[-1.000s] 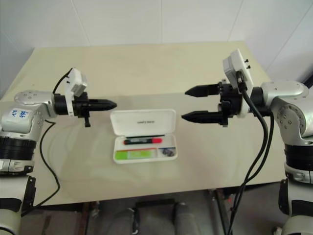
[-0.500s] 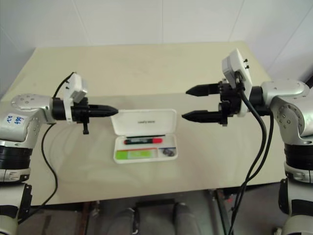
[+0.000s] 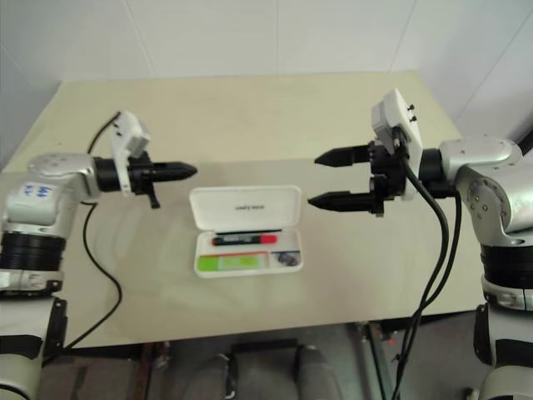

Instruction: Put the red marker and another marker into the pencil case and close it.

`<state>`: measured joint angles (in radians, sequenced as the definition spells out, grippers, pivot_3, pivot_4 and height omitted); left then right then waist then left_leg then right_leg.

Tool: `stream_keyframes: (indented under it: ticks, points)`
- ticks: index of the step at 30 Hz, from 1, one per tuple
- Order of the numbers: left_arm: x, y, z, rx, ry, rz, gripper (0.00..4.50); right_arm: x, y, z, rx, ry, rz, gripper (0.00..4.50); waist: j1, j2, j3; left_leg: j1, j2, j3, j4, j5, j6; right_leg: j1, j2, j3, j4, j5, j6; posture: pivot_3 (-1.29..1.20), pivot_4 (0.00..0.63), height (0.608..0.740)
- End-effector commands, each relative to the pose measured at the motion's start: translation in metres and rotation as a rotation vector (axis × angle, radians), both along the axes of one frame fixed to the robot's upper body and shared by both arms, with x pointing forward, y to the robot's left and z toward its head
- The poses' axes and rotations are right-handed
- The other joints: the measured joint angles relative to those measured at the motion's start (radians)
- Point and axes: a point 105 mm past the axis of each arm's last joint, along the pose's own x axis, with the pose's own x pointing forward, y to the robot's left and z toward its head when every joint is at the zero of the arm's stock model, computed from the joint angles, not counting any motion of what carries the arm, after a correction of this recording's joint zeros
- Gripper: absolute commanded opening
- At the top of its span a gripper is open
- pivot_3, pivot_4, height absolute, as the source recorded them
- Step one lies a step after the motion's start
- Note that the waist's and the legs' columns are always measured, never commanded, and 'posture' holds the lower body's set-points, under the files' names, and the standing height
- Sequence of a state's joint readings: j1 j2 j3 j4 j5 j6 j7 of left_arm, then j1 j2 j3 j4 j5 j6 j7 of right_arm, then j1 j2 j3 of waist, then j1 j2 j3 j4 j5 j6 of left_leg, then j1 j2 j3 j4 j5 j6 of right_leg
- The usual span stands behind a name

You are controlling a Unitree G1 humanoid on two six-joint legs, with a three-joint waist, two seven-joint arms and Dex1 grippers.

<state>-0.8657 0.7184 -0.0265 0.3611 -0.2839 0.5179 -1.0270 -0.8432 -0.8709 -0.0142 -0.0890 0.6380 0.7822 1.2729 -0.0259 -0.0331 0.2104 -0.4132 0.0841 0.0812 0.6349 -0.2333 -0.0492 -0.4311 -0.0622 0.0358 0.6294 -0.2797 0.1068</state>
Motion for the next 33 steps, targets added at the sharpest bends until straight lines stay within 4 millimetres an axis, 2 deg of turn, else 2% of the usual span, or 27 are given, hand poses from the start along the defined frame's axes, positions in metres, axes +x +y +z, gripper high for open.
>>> stream_keyframes:
  ticks: [1,4,7,16,22,25,33]
  points:
    - [0.007,-0.007,0.006,-0.010,-0.025,-0.015,0.03,-0.006,0.001,0.013,0.007,-0.065,0.016,4.50,0.000,0.000,0.000,0.000,0.000,0.000,0.000,0.000,0.000,0.000,0.000,0.000,0.000,0.000,0.000,0.00,0.150,0.740]
    - [0.006,-0.015,0.009,-0.022,-0.034,-0.053,0.03,-0.006,-0.001,0.013,0.005,-0.065,0.004,4.50,-0.001,0.000,0.000,-0.001,0.000,0.000,0.000,0.000,0.000,-0.001,0.000,0.000,-0.001,0.000,0.000,0.00,0.150,0.740]
    - [-0.005,-0.021,0.012,-0.036,-0.028,-0.127,0.03,-0.006,-0.002,0.013,0.004,-0.065,-0.005,4.50,-0.002,0.000,0.000,-0.001,0.000,0.000,0.000,0.000,0.000,-0.001,0.000,0.000,-0.001,0.000,0.000,0.00,0.150,0.740]
    - [-0.036,-0.025,-0.005,0.025,0.031,-0.195,0.03,-0.003,-0.001,0.014,0.008,-0.077,-0.011,4.50,-0.001,0.000,0.000,0.000,0.000,0.000,0.000,0.000,0.000,-0.001,0.000,0.000,0.000,0.000,0.000,0.00,0.150,0.740]
    - [-0.045,-0.026,-0.013,0.068,0.044,-0.186,0.03,-0.002,-0.001,0.015,0.009,-0.084,-0.013,4.50,-0.001,0.000,0.000,-0.001,0.000,0.000,0.001,0.000,0.000,-0.001,0.000,0.000,0.000,0.000,0.000,0.00,0.150,0.740]
    - [-0.055,-0.032,-0.019,0.083,0.053,-0.227,0.03,-0.002,-0.001,0.016,0.009,-0.088,-0.014,4.50,-0.003,0.000,0.000,-0.001,0.000,0.000,0.001,0.000,0.001,0.000,0.000,0.001,0.000,0.000,0.000,0.00,0.150,0.740]
    - [-0.068,-0.031,-0.015,0.088,0.059,-0.271,0.03,0.000,-0.002,0.015,0.004,-0.090,-0.022,4.50,-0.002,0.000,0.000,-0.001,0.000,0.000,0.001,-0.001,0.001,0.000,0.000,0.001,0.000,0.000,0.000,0.00,0.150,0.740]
